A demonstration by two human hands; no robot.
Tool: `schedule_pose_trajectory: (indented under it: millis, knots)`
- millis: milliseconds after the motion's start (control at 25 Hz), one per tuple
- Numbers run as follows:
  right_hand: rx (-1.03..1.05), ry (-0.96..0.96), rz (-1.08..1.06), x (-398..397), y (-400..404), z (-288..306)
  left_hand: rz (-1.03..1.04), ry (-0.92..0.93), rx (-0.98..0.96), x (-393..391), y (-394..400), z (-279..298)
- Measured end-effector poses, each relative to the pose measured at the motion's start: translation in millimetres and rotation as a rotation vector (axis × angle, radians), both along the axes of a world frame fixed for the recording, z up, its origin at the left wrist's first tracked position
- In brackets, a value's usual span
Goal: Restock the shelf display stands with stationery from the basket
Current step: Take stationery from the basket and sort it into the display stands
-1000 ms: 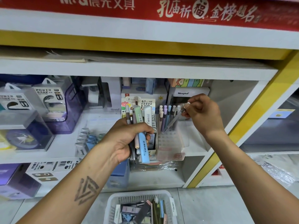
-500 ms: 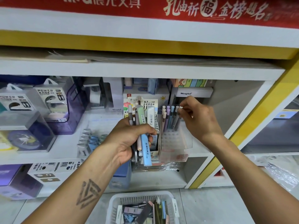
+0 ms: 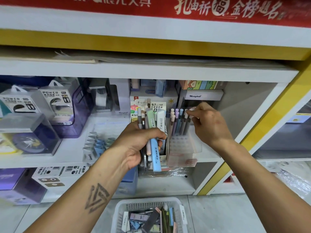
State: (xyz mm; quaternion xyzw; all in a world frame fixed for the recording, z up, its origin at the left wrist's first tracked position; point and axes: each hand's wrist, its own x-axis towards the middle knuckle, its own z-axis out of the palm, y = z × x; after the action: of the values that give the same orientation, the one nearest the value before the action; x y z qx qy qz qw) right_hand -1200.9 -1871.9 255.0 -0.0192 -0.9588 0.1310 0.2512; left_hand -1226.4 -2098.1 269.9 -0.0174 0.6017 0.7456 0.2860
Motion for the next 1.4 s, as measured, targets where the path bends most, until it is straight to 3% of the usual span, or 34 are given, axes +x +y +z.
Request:
schedule_pose_trajectory:
  millis: [160,360,560,760,960,1240,1400]
  knots:
    - [-0.119,0.103,-0.075,-0.2,-0.4,5.6,-0.004,-0.005,0.005,2.9,0.5,1.7]
    - [-0.451,0.149,-0.104,4.3,-9.5,10.8,0.007,-0.022,0.032,7.5,-2.5,4.7]
    - [-0.148,0.006,-0.153,5.8,-7.6,5.8,0.005,-0.02,0.029,10.4,-6.1,5.4]
    - [-0.173,0.079,-0.16,-3.4,-7.7,6.9,0.014,-0.018,0.03,8.7,-2.6,5.5]
    - [-0.118,-0.029,-0.141,-7.0,-13.9,-2.3,0.018,-0.019,0.03,10.6,-1.9,6.3]
    - [-0.042,0.065,-0.147,-19.6,-15.3,-3.1,0.005,-0.006,0.025,9.0,-7.9,4.8]
    - [-0.033,0.017,-0.177,-19.8,-10.8,-2.0,0.005,-0.005,0.036,6.4,-9.3,5.3]
